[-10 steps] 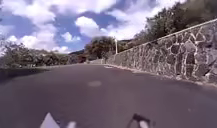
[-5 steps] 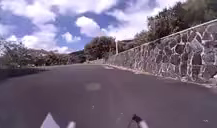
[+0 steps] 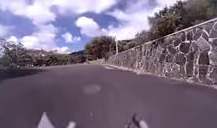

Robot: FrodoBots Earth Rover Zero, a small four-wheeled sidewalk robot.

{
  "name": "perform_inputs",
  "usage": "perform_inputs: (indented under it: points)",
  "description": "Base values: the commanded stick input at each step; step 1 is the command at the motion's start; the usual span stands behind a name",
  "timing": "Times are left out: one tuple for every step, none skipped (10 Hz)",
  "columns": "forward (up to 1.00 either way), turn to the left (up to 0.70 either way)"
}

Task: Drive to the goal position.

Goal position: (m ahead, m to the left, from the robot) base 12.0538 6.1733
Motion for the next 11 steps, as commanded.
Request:
perform_inputs:
  points:
    - [0.5, 0.0]
    - [0.5, 0.0]
    - [0.5, 0.0]
    - [0.5, 0.0]
    - [0.5, 0.0]
    - [0.5, 0.0]
    - [0.5, 0.0]
    - [0.5, 0.0]
    - [0.5, 0.0]
    - [0.5, 0.0]
    - [0.5, 0.0]
